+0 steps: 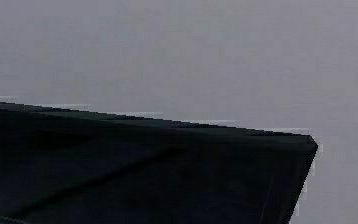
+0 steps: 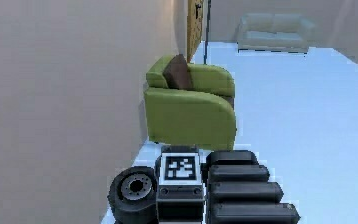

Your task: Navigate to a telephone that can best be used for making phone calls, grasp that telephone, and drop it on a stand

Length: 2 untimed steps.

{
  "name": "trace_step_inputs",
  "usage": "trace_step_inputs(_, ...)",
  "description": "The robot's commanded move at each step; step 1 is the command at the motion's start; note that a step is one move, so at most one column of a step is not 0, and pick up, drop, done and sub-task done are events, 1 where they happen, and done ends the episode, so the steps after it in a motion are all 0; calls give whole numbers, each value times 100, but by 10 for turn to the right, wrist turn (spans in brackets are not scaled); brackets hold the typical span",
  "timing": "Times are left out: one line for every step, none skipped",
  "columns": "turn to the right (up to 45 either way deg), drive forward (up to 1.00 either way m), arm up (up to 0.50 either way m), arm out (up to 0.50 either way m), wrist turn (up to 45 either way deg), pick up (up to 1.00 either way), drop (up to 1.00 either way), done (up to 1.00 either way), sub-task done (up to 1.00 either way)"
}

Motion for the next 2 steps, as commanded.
trace_step_inputs(-30,0,0,0,0,0,0,0,0)
trace_step_inputs(-450,0,0,0,0,0,0,0,0)
